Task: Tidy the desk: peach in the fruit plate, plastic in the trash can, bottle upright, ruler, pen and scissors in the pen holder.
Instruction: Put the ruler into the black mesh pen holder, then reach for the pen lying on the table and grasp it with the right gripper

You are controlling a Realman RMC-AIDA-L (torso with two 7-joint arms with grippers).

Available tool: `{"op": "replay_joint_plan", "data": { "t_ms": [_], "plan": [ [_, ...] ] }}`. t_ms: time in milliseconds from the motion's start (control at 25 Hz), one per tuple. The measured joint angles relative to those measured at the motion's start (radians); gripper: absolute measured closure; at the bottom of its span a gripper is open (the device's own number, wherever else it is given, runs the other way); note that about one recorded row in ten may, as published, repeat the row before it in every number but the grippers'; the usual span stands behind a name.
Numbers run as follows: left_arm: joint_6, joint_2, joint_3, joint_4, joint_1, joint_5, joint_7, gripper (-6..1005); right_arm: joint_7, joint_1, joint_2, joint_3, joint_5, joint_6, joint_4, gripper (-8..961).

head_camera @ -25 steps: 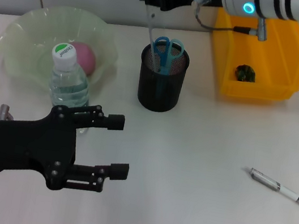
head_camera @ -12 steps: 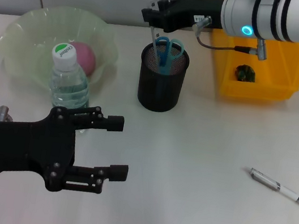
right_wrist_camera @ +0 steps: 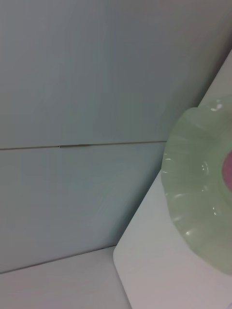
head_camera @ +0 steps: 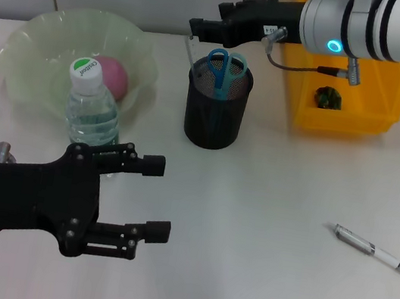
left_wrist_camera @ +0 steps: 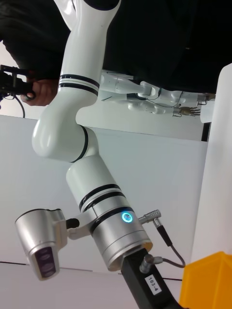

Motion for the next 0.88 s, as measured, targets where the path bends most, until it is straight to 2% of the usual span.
{"op": "replay_joint_plan", "data": {
  "t_ms": [200, 280, 360, 520, 560, 640, 720, 760, 800, 880],
  "plan": [
    [0.002, 0.000, 0.000, 0.000, 0.000, 0.000, 0.000, 192, 0.009, -0.067, 0.001, 0.000, 0.008, -0.056, -0.115, 373],
    [0.001, 0.000, 0.000, 0.000, 0.000, 0.000, -0.001, 192, 0.010, -0.148, 0.001, 0.008, 0.035, -0.140, -0.236, 369],
    [-0.001, 0.000, 0.000, 0.000, 0.000, 0.000, -0.001, 192, 0.011, -0.172, 0.000, 0.016, 0.043, -0.169, -0.274, 365],
    [-0.018, 0.002, -0.001, -0.001, -0.001, 0.001, -0.017, 193, 0.026, -0.252, -0.002, 0.086, 0.055, -0.393, -0.409, 365],
    [-0.020, 0.003, -0.002, 0.003, -0.004, 0.014, -0.042, 193, 0.045, -0.272, -0.004, 0.144, 0.049, -0.524, -0.448, 365],
    [-0.020, 0.004, -0.002, 0.008, -0.007, 0.024, -0.055, 193, 0.050, -0.275, -0.005, 0.169, 0.045, -0.569, -0.456, 365],
    [-0.021, 0.005, -0.010, 0.021, -0.015, 0.064, -0.087, 193, 0.057, -0.279, -0.008, 0.247, 0.027, -0.694, -0.467, 365],
    [-0.023, 0.003, -0.025, 0.025, -0.023, 0.098, -0.104, 193, 0.059, -0.276, -0.012, 0.314, 0.004, -0.802, -0.471, 365],
    [-0.023, 0.003, -0.025, 0.025, -0.023, 0.098, -0.104, 193, 0.059, -0.276, -0.012, 0.314, 0.004, -0.802, -0.471, 365],
    [-0.028, 0.001, -0.041, 0.026, -0.025, 0.121, -0.106, 193, 0.060, -0.270, -0.021, 0.367, -0.027, -0.905, -0.473, 365]
  ]
}}
